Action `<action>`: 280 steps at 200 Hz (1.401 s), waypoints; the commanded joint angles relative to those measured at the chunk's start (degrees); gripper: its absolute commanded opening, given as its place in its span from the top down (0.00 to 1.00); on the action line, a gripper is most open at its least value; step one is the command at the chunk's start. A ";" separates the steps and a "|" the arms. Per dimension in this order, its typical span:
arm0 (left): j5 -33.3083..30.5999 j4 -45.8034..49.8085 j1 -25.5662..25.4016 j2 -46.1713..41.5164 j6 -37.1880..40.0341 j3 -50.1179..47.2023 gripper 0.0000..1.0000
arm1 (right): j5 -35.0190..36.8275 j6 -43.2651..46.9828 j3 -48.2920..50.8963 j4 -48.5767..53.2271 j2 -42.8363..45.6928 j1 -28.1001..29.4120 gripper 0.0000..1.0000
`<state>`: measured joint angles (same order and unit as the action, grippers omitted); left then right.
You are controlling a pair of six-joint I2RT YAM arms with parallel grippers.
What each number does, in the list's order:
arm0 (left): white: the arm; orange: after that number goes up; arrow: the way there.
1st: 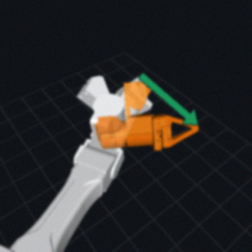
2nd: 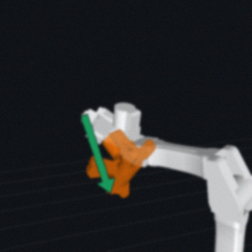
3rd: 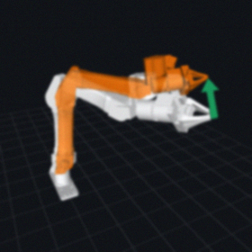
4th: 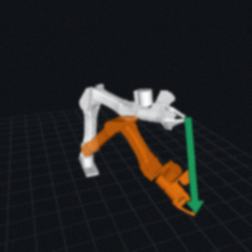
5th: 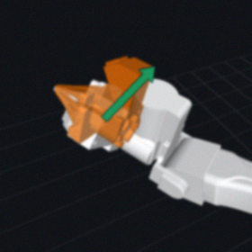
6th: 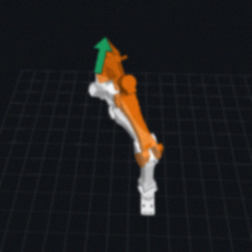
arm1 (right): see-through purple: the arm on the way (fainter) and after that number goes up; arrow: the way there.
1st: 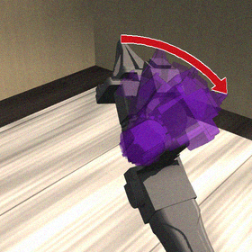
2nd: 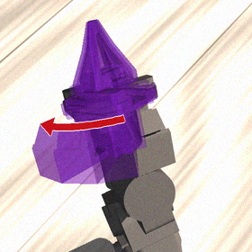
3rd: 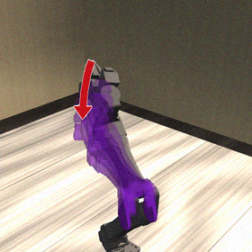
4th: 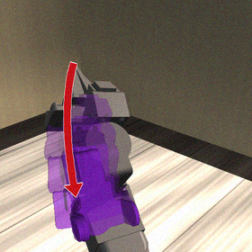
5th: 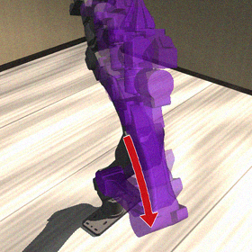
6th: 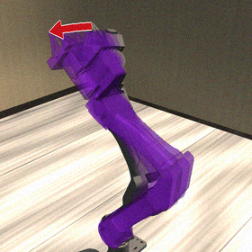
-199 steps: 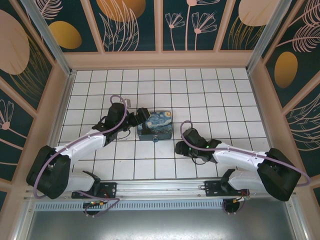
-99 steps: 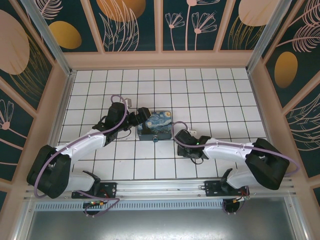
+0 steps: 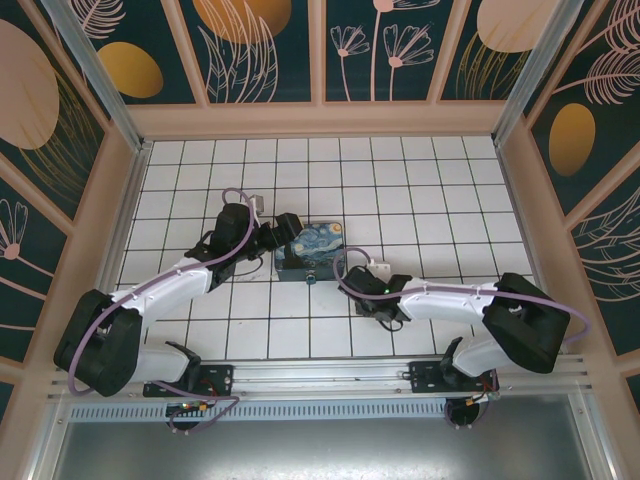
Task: Unlock the padlock with the key
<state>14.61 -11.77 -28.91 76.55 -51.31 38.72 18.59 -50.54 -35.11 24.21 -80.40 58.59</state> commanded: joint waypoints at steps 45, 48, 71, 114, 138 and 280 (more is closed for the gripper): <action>1.45 -1.77 -0.23 0.96 0.49 1.80 0.01 | -1.23 -2.81 1.23 4.22 2.74 1.04 0.62; 1.47 -1.78 -0.19 0.94 0.52 1.80 0.01 | -1.27 -2.87 1.27 4.21 2.78 0.97 0.63; 1.50 -1.78 -0.19 0.73 0.59 1.76 0.02 | -1.24 -2.81 1.45 4.19 2.71 0.93 0.65; 1.54 -2.03 -0.19 0.88 0.33 1.53 0.02 | -1.19 -2.46 1.89 2.61 -0.05 0.91 0.72; 1.66 -1.98 -0.21 0.87 0.25 1.44 0.01 | -1.19 -2.20 1.98 1.51 -2.28 0.91 0.79; 4.24 -4.54 -0.30 0.20 -3.12 1.51 0.01 | -2.80 -3.37 0.88 -0.08 14.62 -3.11 1.00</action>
<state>17.45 -13.56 -28.91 76.90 -52.93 39.11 17.61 -52.97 -35.09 24.16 -69.73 57.10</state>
